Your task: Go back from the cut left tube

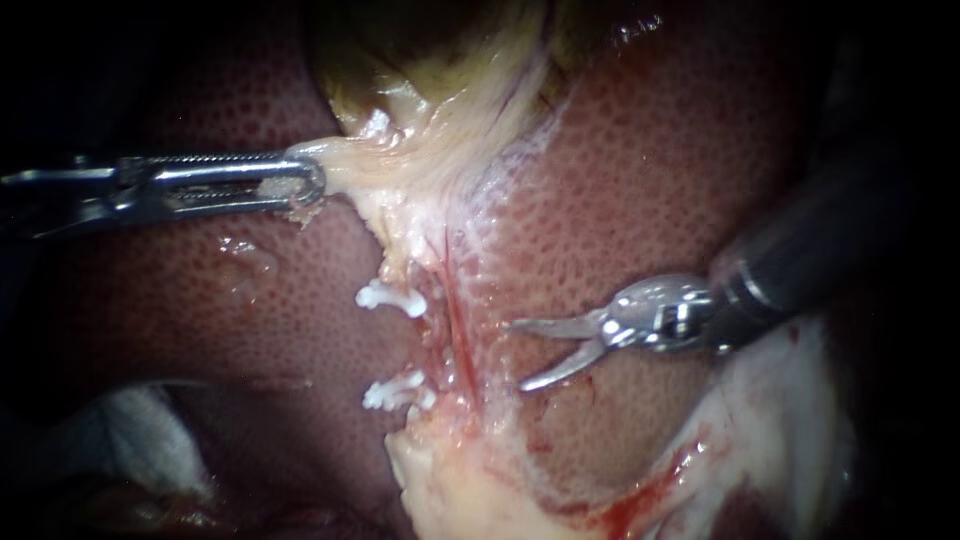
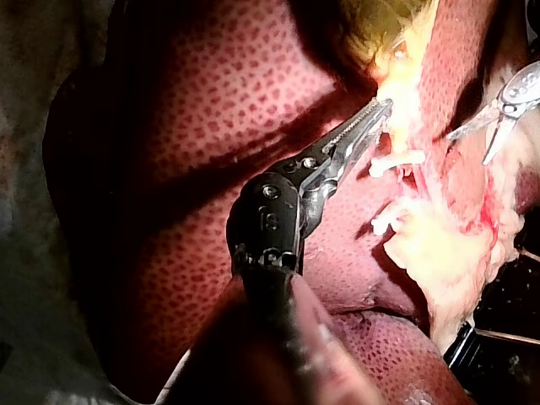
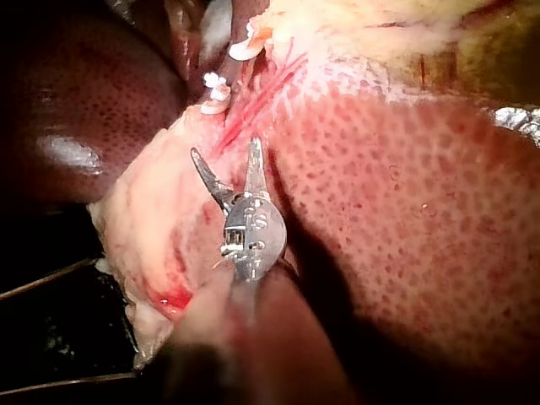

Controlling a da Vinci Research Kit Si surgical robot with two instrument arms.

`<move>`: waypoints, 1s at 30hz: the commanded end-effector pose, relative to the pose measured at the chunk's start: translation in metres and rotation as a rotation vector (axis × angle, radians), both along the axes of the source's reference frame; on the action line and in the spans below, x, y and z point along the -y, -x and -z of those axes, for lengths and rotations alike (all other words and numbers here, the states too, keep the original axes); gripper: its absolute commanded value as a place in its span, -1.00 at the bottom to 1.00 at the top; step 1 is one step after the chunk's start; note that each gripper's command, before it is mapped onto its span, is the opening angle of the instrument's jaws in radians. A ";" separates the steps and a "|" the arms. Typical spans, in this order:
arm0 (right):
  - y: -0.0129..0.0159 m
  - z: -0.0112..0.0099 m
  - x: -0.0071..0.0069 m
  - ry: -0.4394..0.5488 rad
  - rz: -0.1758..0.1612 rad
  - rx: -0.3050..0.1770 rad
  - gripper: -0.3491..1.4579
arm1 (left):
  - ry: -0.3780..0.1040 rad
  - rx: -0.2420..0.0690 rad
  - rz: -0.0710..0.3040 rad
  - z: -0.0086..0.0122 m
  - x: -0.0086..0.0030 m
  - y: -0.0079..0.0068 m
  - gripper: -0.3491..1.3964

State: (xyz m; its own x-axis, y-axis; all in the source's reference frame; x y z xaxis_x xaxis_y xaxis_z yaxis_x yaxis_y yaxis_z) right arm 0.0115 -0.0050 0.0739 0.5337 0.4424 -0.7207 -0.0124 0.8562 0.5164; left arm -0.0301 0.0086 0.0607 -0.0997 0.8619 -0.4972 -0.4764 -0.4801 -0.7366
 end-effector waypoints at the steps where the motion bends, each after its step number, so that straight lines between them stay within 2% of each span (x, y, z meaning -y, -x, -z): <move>1: 0.0006 0.0004 -0.0004 0.009 -0.009 -0.002 0.97 | 0.000 0.000 0.000 -0.0001 0.0000 0.0001 -1.00; 3: 0.0016 0.0014 -0.0014 0.039 -0.021 -0.005 0.97 | 0.000 0.000 0.000 -0.0001 0.0000 0.0001 -1.00; 6: 0.0027 0.0024 -0.0023 0.061 -0.043 0.007 0.97 | 0.006 -0.002 -0.001 -0.0004 -0.0001 0.0005 -1.00; 13: 0.0032 0.0036 -0.0026 0.072 -0.050 -0.001 0.97 | 0.012 0.000 -0.005 -0.0023 0.0005 0.0020 -1.00; 16: 0.0032 0.0036 -0.0025 0.071 -0.048 -0.003 0.97 | 0.012 -0.002 -0.013 -0.0034 0.0007 0.0032 -1.00; 27: 0.0031 0.0038 -0.0023 0.068 -0.044 -0.008 0.97 | 0.004 -0.014 -0.059 -0.0085 0.0013 0.0090 -1.00; 30: 0.0031 0.0039 -0.0022 0.066 -0.042 -0.014 0.97 | 0.004 -0.017 -0.066 -0.0091 0.0014 0.0097 -1.00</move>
State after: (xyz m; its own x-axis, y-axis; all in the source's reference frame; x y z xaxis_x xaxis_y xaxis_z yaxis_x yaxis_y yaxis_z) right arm 0.0085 -0.0028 0.0700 0.5061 0.4117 -0.7579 -0.0386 0.8886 0.4570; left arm -0.0398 0.0072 0.0699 -0.1648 0.8500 -0.5003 -0.4552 -0.5156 -0.7259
